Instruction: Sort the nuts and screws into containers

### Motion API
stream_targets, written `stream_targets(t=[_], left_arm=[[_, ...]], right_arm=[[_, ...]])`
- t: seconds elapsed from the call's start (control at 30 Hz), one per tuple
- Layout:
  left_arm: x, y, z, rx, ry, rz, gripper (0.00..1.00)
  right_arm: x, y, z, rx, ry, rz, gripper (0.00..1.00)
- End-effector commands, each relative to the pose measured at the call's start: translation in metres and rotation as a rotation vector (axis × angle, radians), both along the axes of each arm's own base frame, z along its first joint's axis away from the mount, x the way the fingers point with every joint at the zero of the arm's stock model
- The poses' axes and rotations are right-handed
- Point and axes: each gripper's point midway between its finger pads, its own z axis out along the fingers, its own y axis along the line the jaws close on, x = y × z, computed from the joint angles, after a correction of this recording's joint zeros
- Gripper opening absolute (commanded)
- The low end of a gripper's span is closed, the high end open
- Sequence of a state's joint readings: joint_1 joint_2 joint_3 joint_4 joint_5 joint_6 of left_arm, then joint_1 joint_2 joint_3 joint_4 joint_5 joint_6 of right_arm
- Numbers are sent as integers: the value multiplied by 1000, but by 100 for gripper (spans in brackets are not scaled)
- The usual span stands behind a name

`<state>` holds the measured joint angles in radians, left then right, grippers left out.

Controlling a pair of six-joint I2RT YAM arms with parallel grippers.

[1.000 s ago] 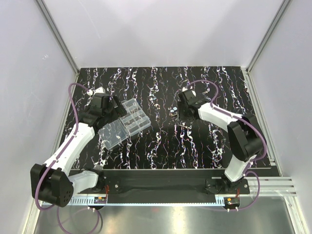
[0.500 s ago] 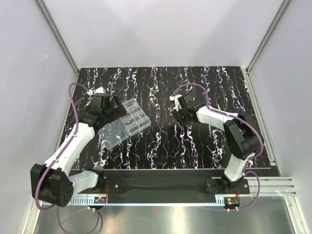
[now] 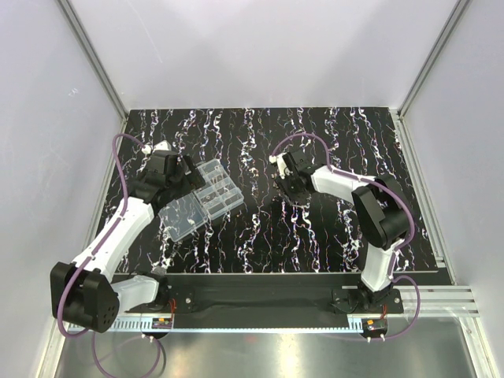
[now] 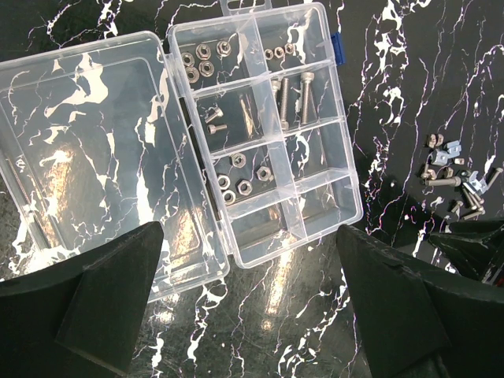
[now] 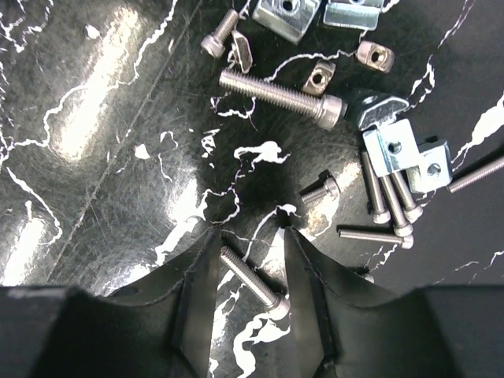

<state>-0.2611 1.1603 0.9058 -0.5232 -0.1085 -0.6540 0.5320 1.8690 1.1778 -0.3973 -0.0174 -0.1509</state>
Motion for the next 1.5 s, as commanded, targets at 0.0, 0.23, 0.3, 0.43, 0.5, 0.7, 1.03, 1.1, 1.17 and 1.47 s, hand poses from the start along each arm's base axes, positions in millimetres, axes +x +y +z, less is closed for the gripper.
stream_targets(t=[0.0, 0.23, 0.3, 0.43, 0.5, 0.7, 1.03, 1.1, 1.17, 1.47], left_arm=[[6, -4, 5, -3, -31, -19, 99], [6, -6, 4, -12, -29, -26, 99], [6, -6, 4, -16, -31, -27, 99], [6, -6, 5, -17, -32, -28, 99], [6, -7, 5, -16, -32, -28, 99], [5, -7, 5, -17, -32, -30, 99], [6, -7, 6, -18, -34, -27, 99], [6, -5, 7, -14, -35, -21, 99], [6, -2, 7, -8, -34, -6, 99], [4, 15, 12, 15, -42, 84, 99]], right_arm=[[-5, -6, 2, -40, 31, 9, 45], [-20, -9, 15, 30, 28, -17, 56], [-23, -9, 14, 37, 43, -21, 58], [-29, -10, 9, 38, 61, -11, 58], [-30, -14, 4, 15, 70, -19, 57], [-33, -22, -13, -38, 118, -44, 35], [-39, -13, 5, 42, 127, -126, 0], [-36, 0, 20, 107, 131, -169, 0], [-26, 32, 54, 218, 101, -179, 0], [56, 180, 158, 489, -129, -210, 0]])
